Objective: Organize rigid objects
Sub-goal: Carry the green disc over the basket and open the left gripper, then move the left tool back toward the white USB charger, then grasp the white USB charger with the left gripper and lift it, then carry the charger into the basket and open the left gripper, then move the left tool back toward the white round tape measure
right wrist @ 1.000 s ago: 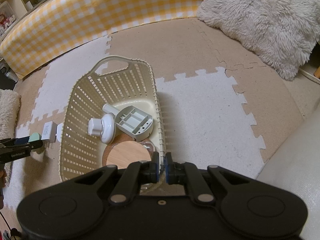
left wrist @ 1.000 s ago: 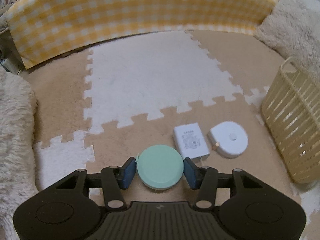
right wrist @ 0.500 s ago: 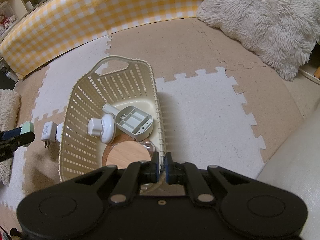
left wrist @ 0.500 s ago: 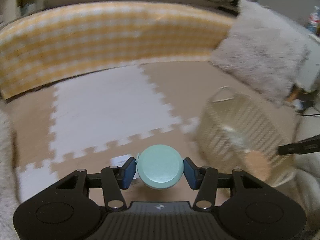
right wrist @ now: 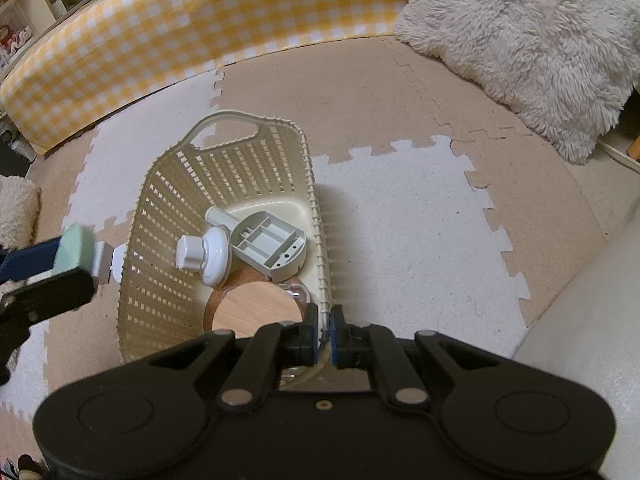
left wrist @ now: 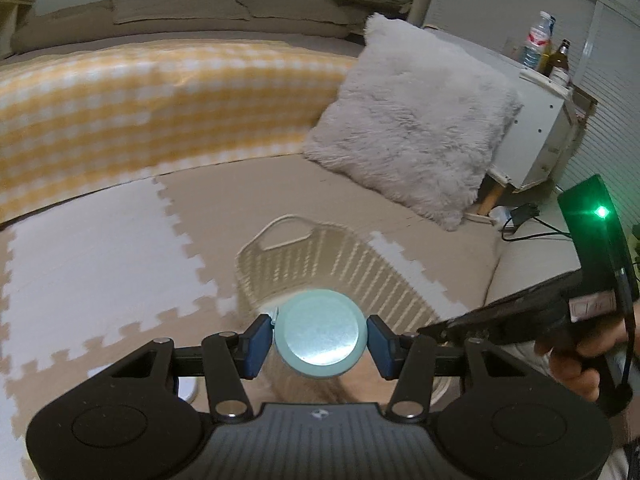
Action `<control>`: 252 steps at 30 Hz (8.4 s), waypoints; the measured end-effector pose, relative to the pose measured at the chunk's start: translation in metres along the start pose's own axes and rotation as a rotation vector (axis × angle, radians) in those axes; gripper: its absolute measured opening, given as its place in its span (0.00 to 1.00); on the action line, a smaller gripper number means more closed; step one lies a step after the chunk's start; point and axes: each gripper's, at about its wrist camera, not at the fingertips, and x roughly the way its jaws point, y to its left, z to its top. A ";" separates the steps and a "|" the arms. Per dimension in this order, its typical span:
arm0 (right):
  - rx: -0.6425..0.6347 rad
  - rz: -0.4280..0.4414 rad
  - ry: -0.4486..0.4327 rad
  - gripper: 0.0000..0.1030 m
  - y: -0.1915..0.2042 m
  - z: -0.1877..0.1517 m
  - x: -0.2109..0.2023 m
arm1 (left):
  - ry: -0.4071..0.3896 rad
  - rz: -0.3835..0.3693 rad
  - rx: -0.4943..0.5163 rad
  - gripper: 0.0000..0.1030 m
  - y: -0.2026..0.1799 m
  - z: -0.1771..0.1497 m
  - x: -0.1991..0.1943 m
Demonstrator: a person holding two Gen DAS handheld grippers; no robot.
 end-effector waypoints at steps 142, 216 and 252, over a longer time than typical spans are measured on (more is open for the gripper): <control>-0.026 -0.020 0.001 0.06 0.005 0.000 -0.001 | 0.131 0.472 -0.392 0.41 0.148 -0.060 0.052; -0.029 -0.023 -0.005 0.06 0.005 0.000 -0.001 | -0.001 0.032 -0.464 0.41 -0.007 -0.037 0.009; -0.031 -0.018 -0.003 0.06 0.006 -0.001 0.000 | 0.073 0.152 -0.264 0.74 -0.038 -0.033 -0.011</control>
